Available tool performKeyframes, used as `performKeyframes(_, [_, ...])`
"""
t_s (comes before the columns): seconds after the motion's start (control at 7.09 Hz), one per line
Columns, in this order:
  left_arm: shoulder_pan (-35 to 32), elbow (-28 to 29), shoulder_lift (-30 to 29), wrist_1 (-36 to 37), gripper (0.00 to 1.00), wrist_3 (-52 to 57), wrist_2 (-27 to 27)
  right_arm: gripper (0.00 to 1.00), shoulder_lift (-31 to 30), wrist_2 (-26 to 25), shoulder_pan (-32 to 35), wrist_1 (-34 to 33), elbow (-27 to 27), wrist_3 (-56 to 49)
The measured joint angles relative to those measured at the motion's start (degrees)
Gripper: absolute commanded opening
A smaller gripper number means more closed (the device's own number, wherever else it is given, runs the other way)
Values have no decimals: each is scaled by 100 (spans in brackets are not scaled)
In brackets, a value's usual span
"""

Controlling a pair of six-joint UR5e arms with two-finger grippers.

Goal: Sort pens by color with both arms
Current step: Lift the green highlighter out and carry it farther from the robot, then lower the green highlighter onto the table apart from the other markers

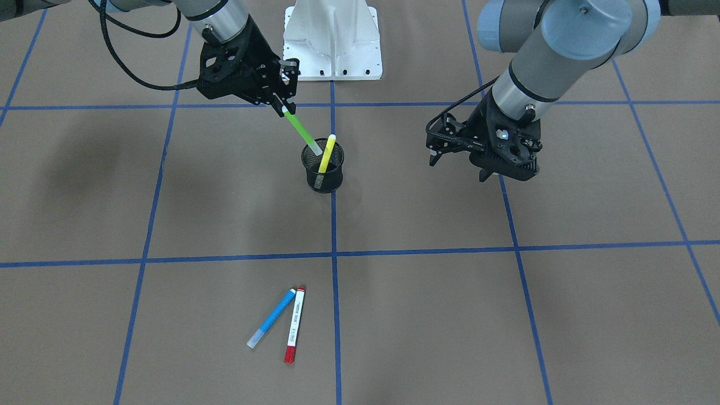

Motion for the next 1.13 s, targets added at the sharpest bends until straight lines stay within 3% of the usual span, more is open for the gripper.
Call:
performKeyframes(0.28, [0, -31, 2, -8, 99, -6, 0, 0, 299, -520, 150, -60, -297, 1])
performKeyframes(0.71, [-1, -77, 6, -27, 99, -1, -2, 0, 1158, -2346, 159, -60, -1483, -19])
performKeyframes(1.13, [-23, -120, 127, -103, 99, 36, -217, 0, 2200, -4045, 88, 5, -3328, 110])
